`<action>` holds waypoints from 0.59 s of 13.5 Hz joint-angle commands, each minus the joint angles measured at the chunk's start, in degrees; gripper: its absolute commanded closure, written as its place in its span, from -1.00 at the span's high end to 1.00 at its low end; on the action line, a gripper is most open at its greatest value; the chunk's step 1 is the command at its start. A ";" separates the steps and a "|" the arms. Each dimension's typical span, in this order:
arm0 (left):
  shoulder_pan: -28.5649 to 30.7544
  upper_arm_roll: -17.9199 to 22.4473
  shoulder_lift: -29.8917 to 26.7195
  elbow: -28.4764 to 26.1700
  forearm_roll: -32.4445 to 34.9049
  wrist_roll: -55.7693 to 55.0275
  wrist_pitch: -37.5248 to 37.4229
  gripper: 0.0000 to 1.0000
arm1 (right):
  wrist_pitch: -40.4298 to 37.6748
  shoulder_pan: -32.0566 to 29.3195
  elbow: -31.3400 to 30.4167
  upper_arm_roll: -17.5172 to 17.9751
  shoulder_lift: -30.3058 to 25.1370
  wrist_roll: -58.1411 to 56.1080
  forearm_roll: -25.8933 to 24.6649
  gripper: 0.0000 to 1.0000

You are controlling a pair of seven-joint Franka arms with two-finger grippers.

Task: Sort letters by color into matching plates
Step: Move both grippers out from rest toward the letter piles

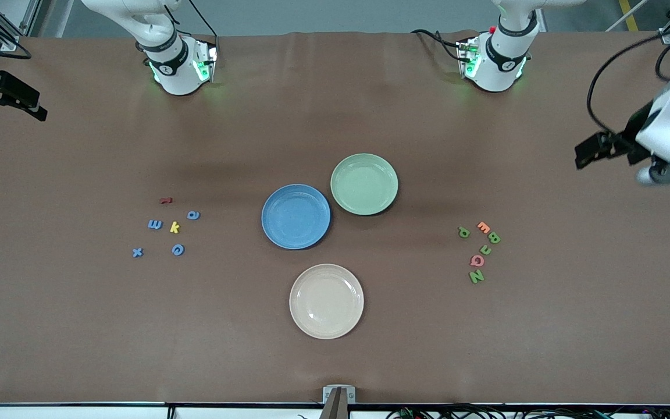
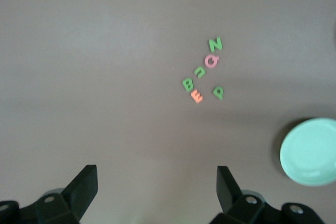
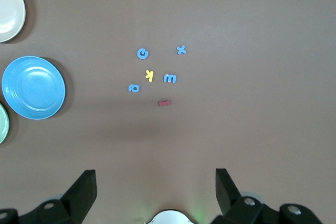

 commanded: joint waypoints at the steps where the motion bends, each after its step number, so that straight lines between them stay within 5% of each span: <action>1: 0.96 -0.01 0.47 -5.49 -0.03 -0.88 6.36 1.00 | -0.44 -0.68 0.24 0.37 -0.79 0.33 0.70 1.00; 8: -0.18 -1.24 0.91 -22.63 0.14 -20.91 23.50 1.00 | 2.90 -3.05 0.77 0.20 4.38 -0.37 0.17 1.00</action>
